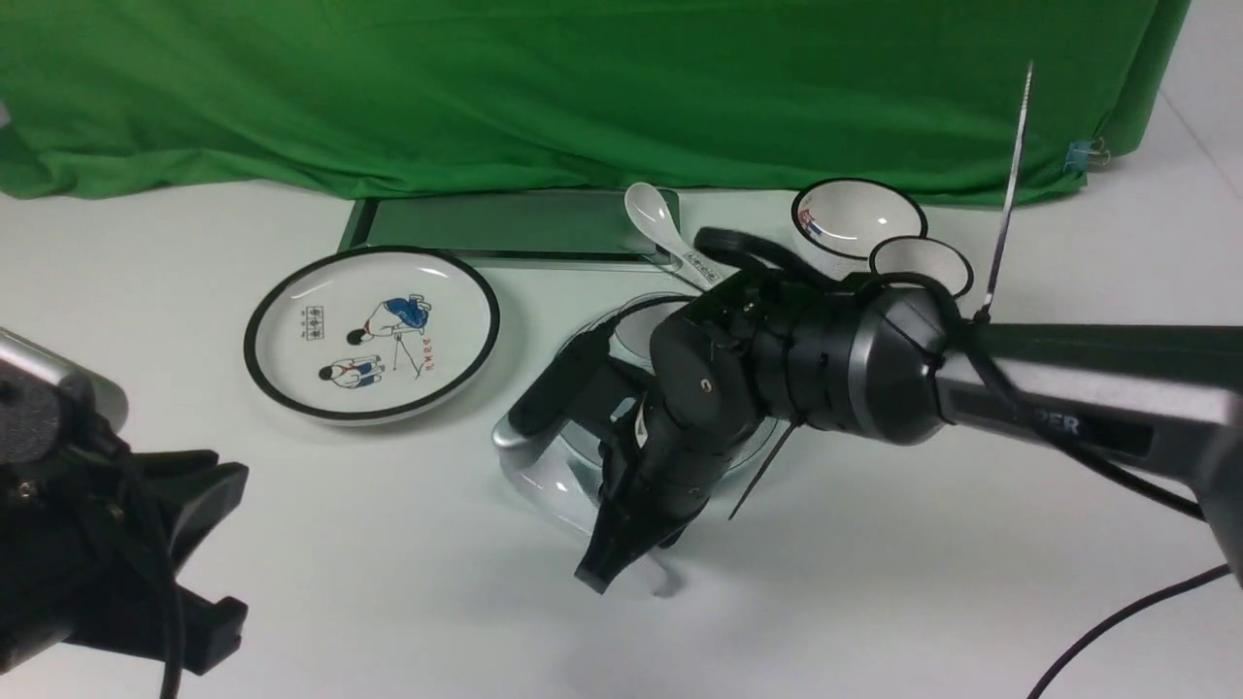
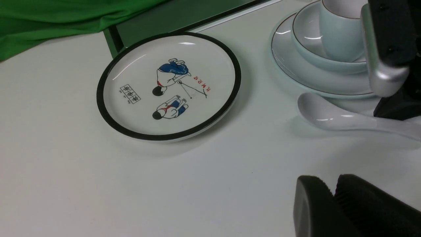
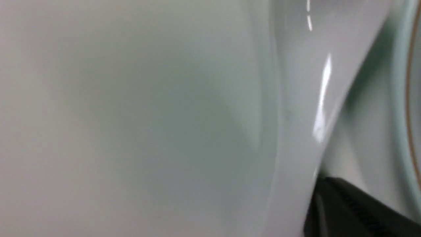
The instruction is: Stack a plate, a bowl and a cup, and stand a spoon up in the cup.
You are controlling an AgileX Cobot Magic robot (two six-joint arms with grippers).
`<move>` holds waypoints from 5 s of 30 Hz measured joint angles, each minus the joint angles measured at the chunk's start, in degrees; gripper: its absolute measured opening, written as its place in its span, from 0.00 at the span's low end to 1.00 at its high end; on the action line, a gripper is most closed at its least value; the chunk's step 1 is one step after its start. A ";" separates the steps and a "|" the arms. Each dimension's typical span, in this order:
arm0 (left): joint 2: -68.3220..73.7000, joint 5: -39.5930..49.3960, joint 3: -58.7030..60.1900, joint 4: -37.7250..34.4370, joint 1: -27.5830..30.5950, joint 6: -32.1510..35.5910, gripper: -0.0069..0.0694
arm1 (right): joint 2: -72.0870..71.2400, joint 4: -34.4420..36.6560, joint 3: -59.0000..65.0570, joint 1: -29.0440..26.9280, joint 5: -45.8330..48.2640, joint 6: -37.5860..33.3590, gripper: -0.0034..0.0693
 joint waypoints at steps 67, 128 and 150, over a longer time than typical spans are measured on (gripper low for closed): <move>-6.25 2.98 -2.06 9.03 0.00 -10.89 0.16 | 5.09 28.91 -22.68 -13.79 -2.86 -16.68 0.15; -32.09 -10.08 11.71 9.20 0.00 -11.46 0.04 | -93.10 -7.25 86.05 -15.61 -52.23 19.59 0.12; -32.20 -10.05 11.71 9.20 0.00 -11.11 0.05 | -119.87 -6.31 86.11 -41.47 -24.75 19.45 0.07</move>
